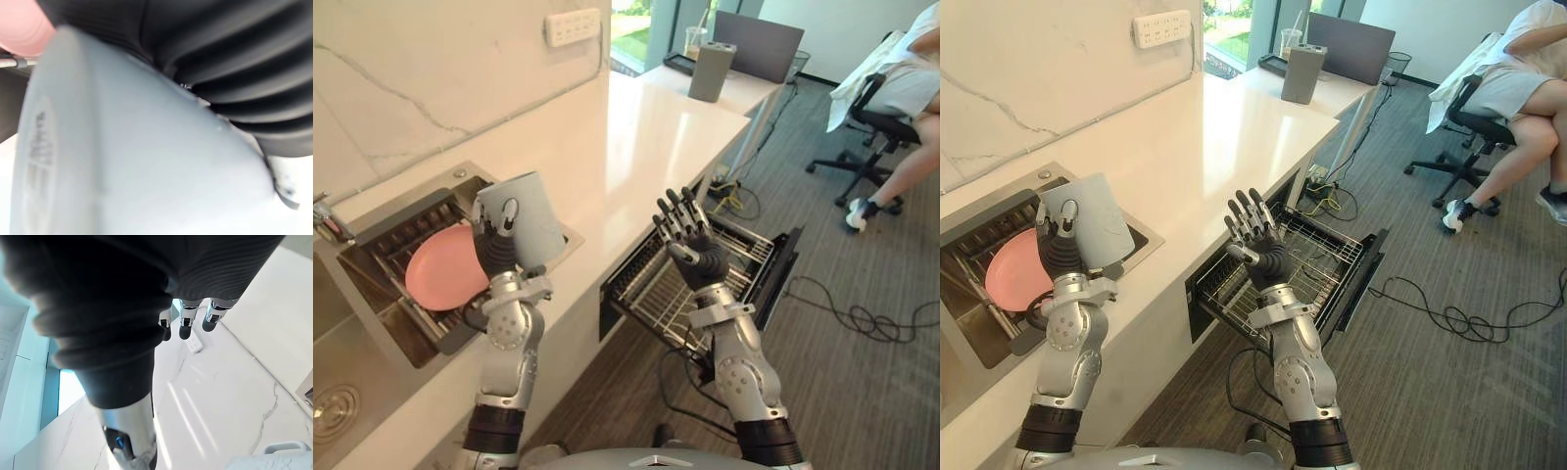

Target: Walk over to the sink, pick up the cup, carry it to the dishwasher, place the cup inside the dishwasher, then close the dishwasher door

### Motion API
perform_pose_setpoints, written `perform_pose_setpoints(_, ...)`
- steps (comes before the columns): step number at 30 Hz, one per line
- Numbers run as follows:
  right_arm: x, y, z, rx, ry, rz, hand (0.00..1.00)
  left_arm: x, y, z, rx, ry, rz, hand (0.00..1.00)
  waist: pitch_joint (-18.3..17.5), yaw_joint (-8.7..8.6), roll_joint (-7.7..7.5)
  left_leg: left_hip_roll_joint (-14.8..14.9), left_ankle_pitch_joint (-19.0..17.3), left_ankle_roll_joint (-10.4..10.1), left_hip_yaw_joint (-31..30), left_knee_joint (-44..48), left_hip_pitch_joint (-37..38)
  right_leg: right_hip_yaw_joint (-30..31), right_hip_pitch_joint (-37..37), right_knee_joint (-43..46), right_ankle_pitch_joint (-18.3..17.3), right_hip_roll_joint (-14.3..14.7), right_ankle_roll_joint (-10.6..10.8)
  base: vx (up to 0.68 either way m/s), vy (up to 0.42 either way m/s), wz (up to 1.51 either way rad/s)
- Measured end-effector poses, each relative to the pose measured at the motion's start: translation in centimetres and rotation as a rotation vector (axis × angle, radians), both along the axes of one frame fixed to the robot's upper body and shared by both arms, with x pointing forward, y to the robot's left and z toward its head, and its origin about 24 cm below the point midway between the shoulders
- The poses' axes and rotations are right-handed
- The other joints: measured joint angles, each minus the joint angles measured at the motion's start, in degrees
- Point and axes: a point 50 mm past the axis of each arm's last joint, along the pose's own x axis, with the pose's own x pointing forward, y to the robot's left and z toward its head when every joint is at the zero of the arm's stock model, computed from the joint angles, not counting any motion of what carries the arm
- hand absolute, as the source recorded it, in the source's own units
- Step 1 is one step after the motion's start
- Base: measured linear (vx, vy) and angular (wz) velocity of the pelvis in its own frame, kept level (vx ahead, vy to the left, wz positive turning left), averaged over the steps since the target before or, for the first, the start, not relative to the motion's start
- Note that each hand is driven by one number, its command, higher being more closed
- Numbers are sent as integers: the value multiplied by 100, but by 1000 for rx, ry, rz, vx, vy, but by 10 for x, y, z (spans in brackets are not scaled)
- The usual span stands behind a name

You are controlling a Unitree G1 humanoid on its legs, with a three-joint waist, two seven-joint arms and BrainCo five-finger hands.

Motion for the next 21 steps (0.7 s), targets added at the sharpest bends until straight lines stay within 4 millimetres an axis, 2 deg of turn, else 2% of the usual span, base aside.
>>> perform_pose_setpoints(3,0,6,-2,25,31,54,0,-2,-3,3,115,-11,73,100,-2,0,3,41,24,-39,-99,-33,0,-143,143,-181,47,59,-2,40,-36,19)
perform_pose_setpoints(5,-1,18,-2,66,63,151,0,-4,-7,5,223,-22,141,100,-11,24,17,42,52,-58,-154,-92,-15,-187,165,-258,68,83,5,38,-18,13)
perform_pose_setpoints(12,-1,52,4,96,107,327,0,-7,-24,6,387,-38,177,100,-12,25,17,9,58,-46,-215,-97,0,-287,234,-259,71,62,14,5,8,7)
perform_pose_setpoints(14,-1,62,7,93,131,356,0,-6,-31,3,426,-28,169,100,-14,36,18,-5,77,-25,-257,-107,-5,-306,245,-260,74,54,19,-38,14,8)
perform_pose_setpoints(21,4,74,14,78,163,352,0,-7,-49,5,538,-57,146,100,-39,38,40,-34,254,-6,-318,-307,9,-432,230,-260,98,42,6,-34,8,9)
